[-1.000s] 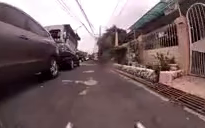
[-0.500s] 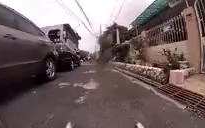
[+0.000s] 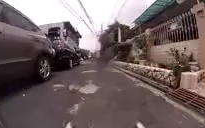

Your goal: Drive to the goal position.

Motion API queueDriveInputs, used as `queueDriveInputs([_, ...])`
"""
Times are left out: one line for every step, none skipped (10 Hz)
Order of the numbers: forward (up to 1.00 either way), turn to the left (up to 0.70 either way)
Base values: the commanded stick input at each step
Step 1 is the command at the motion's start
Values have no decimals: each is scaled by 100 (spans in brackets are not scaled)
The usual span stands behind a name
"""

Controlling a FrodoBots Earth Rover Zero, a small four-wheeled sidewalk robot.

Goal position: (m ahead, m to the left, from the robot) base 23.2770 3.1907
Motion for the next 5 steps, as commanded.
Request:
queueDriveInputs([70, 0])
queueDriveInputs([70, 0])
queueDriveInputs([70, 5])
queueDriveInputs([70, 14])
queueDriveInputs([70, 14])
